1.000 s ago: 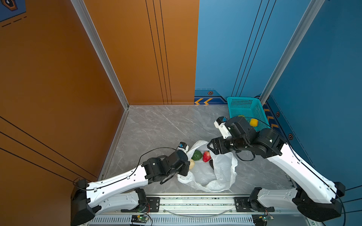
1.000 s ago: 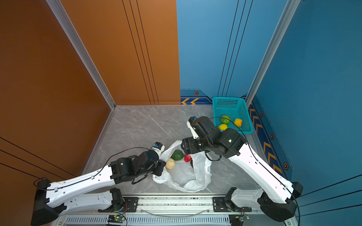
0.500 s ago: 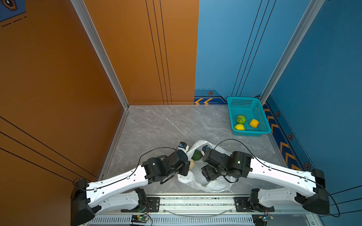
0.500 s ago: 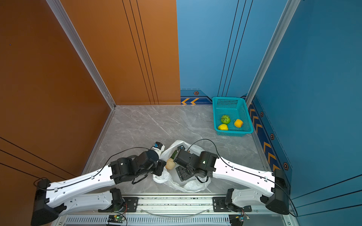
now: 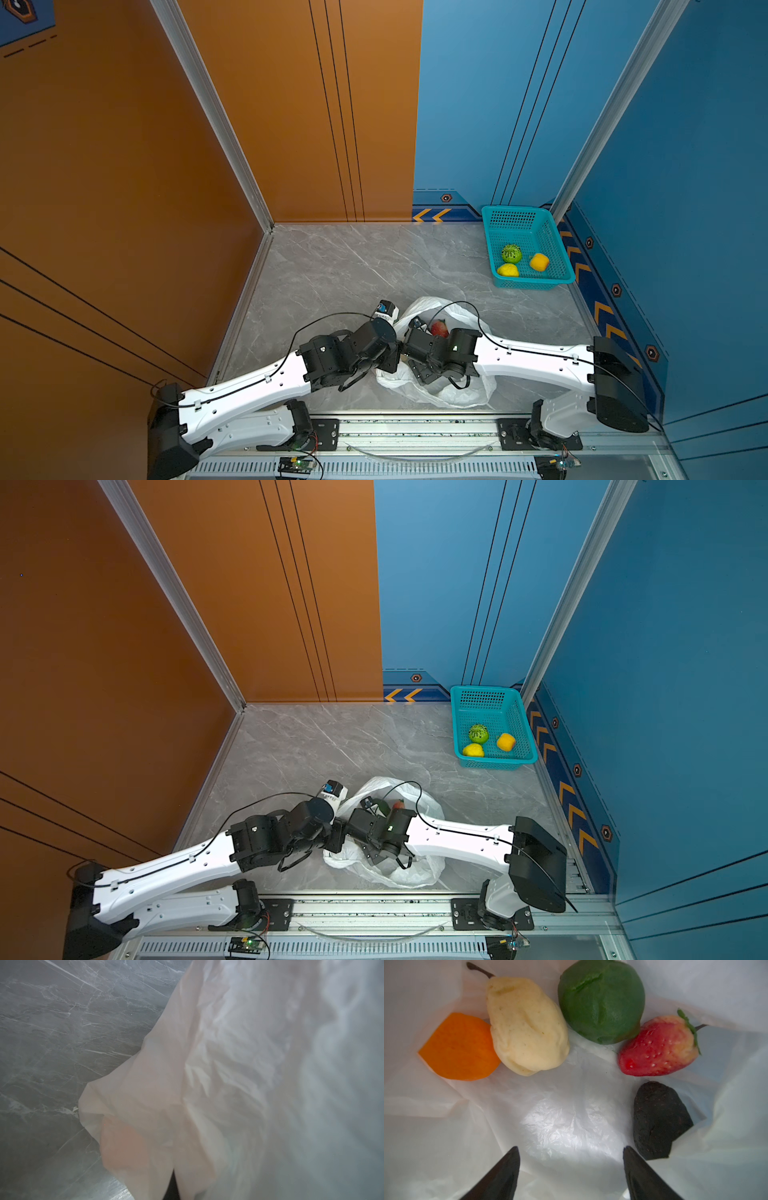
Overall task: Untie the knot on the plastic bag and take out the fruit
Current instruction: 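Move the right gripper back into the bag toward the remaining fruit, then grasp the dark avocado in the bag with the right gripper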
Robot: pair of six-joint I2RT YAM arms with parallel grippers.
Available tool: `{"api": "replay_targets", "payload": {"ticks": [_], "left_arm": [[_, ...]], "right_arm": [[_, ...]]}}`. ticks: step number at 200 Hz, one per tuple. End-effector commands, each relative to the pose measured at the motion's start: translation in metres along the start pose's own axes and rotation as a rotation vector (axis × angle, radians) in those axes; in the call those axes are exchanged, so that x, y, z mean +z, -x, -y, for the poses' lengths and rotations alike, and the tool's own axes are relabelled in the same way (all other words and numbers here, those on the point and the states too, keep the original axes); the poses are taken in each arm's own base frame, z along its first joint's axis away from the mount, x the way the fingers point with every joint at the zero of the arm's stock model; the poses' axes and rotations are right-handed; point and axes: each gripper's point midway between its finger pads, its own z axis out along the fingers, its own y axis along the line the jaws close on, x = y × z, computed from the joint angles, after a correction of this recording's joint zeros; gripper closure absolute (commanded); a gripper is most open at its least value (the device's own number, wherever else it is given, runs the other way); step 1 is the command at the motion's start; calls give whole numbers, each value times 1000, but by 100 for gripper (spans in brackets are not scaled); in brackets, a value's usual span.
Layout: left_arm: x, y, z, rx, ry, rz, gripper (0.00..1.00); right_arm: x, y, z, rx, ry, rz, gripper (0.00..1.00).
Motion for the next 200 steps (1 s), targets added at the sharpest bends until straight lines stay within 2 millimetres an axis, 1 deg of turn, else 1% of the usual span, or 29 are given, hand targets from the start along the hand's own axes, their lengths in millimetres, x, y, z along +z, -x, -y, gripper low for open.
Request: {"api": "replay_targets", "payload": {"ticks": [1, 10, 22, 43, 65, 89, 107, 123, 147, 165, 183, 200], "left_arm": [[-9, 13, 12, -6, -58, 43, 100], [-9, 12, 13, -5, -63, 42, 100], [-8, 9, 12, -6, -66, 40, 100], [-8, 8, 11, -10, -68, 41, 100], [-9, 7, 11, -6, -72, 40, 100], [-7, 5, 10, -6, -71, 31, 100], [-4, 2, 12, 7, -71, 18, 100], [-1, -1, 14, 19, -76, 3, 100], [6, -8, 29, 79, -123, -53, 100], [12, -18, 46, 148, -160, -111, 100], [14, -22, 56, 198, -158, -137, 100], [13, -22, 55, 202, -152, -132, 100]], "right_arm": [[21, 13, 15, 97, -8, 30, 21], [27, 16, 19, 127, 6, 32, 21], [34, 19, 29, 165, -8, 34, 21], [36, 22, 47, 184, -79, 48, 20], [36, 13, 73, 202, -204, 12, 19], [31, 2, 90, 206, -298, -24, 17], [22, 2, 96, 204, -337, -5, 16], [18, 3, 100, 209, -358, 12, 15], [17, 5, 106, 211, -388, 33, 13], [14, 8, 107, 213, -401, 54, 11], [20, 5, 111, 223, -406, 38, 8], [31, -2, 111, 237, -377, 3, 8]]}}
